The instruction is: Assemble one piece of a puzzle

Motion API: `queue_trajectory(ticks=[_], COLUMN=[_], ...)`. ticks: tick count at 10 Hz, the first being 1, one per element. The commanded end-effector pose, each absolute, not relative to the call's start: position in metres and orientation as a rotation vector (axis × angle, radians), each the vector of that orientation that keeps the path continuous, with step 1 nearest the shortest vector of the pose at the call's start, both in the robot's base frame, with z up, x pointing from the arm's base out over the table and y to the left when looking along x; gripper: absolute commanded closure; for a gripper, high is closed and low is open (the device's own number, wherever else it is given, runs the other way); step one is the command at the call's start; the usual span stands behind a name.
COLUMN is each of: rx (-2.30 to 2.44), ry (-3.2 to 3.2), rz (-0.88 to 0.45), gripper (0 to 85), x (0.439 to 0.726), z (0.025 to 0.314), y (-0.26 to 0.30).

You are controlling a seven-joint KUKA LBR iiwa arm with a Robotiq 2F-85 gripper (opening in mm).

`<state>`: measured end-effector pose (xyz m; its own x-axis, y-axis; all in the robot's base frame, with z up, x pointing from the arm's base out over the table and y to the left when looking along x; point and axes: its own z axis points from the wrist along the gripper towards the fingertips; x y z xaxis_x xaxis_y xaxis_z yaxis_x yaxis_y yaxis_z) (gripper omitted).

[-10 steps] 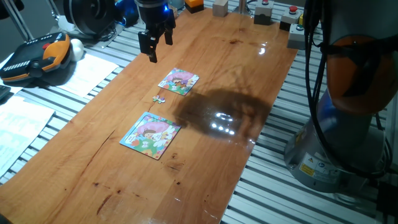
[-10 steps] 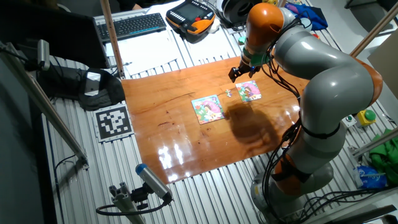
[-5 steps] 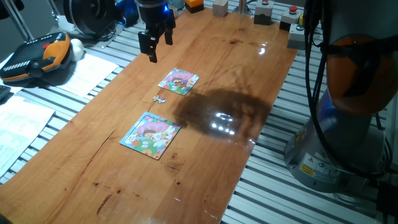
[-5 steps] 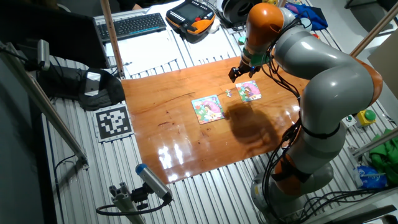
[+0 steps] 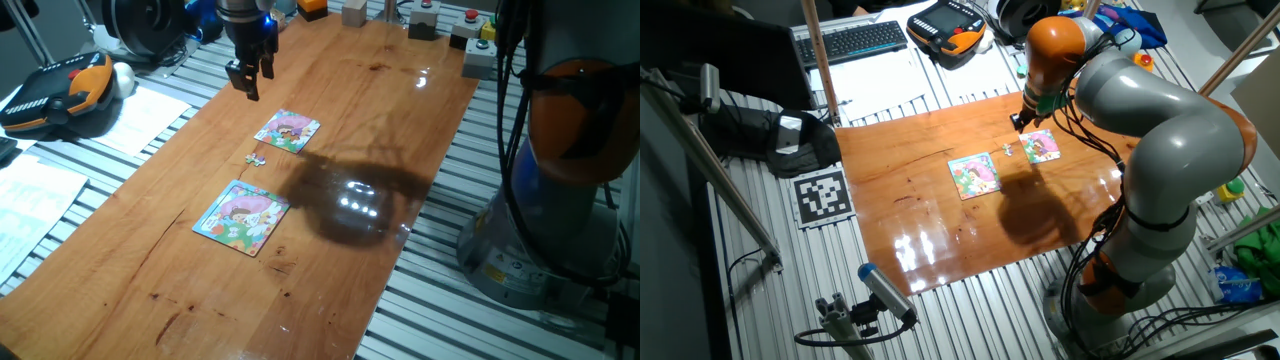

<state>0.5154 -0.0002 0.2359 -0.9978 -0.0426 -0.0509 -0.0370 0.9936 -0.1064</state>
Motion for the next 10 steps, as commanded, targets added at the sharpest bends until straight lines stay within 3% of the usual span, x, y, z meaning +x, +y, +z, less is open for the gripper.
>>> queue_trajectory(ticks=[1,4,10], rx=[-0.063,-0.039,-0.039], ry=[3.099,3.152,3.173], rz=[-0.144,-0.058,-0.053], gripper=[85.0,85.0,85.0], x=[0.5168,0.5196,0.5239], z=[0.2353,0.2342,0.2329], y=[-0.0001,-0.0002,-0.0013])
